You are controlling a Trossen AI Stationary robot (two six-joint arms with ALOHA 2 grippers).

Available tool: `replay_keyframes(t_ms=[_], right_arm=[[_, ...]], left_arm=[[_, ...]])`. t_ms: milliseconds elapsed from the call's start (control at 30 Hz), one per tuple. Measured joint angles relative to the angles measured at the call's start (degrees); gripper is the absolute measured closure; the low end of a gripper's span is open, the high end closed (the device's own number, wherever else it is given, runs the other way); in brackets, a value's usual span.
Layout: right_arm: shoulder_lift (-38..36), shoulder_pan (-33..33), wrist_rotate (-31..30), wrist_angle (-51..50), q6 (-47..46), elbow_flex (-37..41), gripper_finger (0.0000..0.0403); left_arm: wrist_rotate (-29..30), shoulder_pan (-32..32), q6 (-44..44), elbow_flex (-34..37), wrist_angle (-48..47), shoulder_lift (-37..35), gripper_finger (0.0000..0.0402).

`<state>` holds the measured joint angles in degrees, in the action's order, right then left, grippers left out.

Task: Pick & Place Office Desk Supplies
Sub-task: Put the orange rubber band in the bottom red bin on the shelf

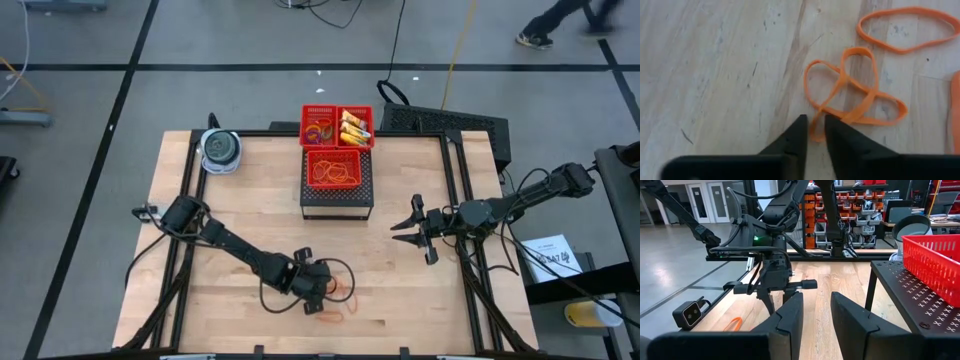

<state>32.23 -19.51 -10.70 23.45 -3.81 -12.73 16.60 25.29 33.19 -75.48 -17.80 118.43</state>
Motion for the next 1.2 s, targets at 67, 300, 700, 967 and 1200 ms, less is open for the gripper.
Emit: replay_keyframes(t_ms=[67,300,700,967,1200], right_arm=[[0.0,0.0,0.0,0.0,0.0,0.0,0.0314],[0.0,0.0,0.0,0.0,0.0,0.0,0.0314],[0.0,0.0,0.0,0.0,0.0,0.0,0.0314],[0.3,0.0,0.0,-0.1,0.0,0.0,0.0314],[0.4,0.0,-0.1,0.2,0.0,0.0,0.0314]], left_arm=[[0.0,-0.1,0.0,0.0,0.0,0.0,0.0358],[-0.6,-0.8,0.1,0.0,0.0,0.0,0.0391],[-0.3,-0.9,-1.0,0.0,-0.6,-3.1,0.0396],[3.6,-0.9,-3.5,0.0,-1.0,-8.4,0.0397],[6.7,-0.9,-5.8,0.0,-1.0,-13.2,0.0395]])
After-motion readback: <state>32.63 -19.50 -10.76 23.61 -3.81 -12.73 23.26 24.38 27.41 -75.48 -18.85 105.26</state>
